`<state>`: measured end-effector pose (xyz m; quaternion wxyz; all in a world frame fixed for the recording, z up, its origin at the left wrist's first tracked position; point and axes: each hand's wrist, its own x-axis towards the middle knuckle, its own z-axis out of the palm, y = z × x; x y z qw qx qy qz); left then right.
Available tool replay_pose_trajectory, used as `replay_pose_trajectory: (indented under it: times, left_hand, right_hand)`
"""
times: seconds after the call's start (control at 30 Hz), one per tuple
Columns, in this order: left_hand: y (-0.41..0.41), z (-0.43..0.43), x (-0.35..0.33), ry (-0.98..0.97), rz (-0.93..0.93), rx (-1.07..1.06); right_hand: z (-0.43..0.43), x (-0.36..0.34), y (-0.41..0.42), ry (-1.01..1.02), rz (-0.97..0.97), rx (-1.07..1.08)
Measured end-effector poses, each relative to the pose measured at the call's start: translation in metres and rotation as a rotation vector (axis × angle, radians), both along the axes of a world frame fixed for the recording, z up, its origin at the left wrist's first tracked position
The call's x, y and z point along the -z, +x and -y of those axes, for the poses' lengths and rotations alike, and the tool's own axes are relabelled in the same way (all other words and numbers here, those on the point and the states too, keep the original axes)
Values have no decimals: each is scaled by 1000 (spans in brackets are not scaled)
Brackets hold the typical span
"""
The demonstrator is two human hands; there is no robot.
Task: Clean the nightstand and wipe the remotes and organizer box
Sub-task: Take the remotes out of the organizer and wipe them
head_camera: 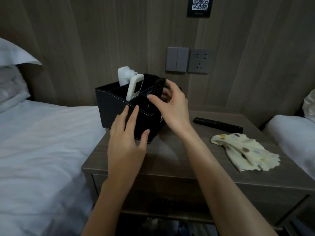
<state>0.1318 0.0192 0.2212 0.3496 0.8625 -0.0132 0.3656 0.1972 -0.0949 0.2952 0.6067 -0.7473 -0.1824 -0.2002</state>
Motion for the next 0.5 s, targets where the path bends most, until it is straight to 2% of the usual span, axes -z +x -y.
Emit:
replay_pose_trajectory:
  times: [0.23, 0.5]
  left_hand:
    - [-4, -2, -7, -47, 88, 90]
    - [-20, 28, -30, -62, 318, 223]
  right_hand:
    - [25, -44, -20, 223, 145, -4]
    - [67, -53, -56, 241, 128, -48]
